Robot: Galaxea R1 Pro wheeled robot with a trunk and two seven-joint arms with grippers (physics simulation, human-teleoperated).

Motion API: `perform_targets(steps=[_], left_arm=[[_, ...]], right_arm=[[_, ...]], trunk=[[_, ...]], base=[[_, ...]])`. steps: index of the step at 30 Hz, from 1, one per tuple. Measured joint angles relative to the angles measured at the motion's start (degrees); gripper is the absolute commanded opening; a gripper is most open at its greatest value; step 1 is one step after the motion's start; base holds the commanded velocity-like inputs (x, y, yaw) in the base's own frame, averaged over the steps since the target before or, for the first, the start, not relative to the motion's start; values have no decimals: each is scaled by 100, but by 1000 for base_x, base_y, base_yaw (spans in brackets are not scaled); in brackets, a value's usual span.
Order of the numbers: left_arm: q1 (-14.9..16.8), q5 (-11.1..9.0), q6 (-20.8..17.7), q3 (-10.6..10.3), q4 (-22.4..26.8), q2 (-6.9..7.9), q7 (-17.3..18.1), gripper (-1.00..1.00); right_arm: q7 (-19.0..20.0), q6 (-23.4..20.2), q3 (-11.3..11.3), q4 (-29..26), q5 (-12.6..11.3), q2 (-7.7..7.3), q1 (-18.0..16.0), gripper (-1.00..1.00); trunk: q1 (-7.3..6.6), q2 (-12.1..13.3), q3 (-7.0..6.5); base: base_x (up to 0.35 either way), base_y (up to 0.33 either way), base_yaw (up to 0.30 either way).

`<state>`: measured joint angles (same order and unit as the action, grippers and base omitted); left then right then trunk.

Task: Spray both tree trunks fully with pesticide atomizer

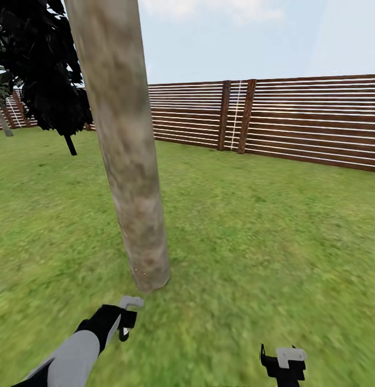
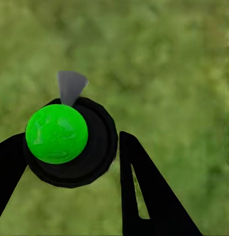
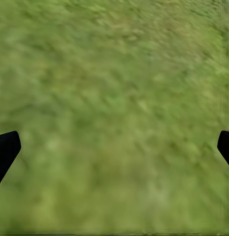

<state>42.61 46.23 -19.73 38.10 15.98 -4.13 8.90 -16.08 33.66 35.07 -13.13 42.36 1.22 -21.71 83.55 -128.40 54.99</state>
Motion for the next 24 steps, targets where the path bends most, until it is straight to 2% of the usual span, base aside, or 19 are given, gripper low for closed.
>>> perform_targets(steps=[3,7,9,13,14,16,17,18,19,20,23,24], left_arm=[[85,44,-3,-7,18,-78,-3,-100],[61,75,1,-15,45,97,-2,-100],[82,75,2,-14,45,115,-2,-100],[341,34,-71,-11,28,-164,3,-100],[433,45,-173,-13,28,-190,7,-100],[502,58,-269,-11,39,-145,13,-100],[512,74,-280,-17,61,-69,12,-100],[503,87,-286,-14,107,61,17,-100],[491,85,-290,-4,155,255,26,-100],[478,76,-290,-13,179,361,29,-100],[471,39,-258,-18,182,337,33,-100],[469,27,-241,-16,177,185,30,-100]], right_arm=[[0,0,-1,3,1,1,0,100],[6,-3,-1,4,7,1,0,100],[8,-8,-2,-4,17,-5,0,100],[9,-15,0,-5,17,-8,0,100],[9,-17,0,-5,18,-8,0,100],[9,-17,-1,-5,18,-10,0,100],[9,-18,-1,-5,18,-10,0,100],[9,-18,-1,-5,18,-12,0,100],[9,-18,-1,-5,18,-14,0,100],[9,-18,-1,-5,18,-16,0,100],[9,-18,0,-4,18,-15,0,100],[9,-18,0,-5,18,-16,0,100]], trunk=[[0,0,0],[0,0,0],[-1,-1,0],[0,0,-1],[0,0,-1],[0,0,0],[0,0,0],[0,0,0],[0,0,0],[0,0,0],[0,0,0],[0,0,0]], base=[[0,0,-131],[-180,47,-10],[-50,12,0],[-7,2,0],[0,0,0],[0,0,0],[0,0,0],[0,0,0],[-74,19,0],[-192,60,0],[-164,32,0],[-29,5,0]])
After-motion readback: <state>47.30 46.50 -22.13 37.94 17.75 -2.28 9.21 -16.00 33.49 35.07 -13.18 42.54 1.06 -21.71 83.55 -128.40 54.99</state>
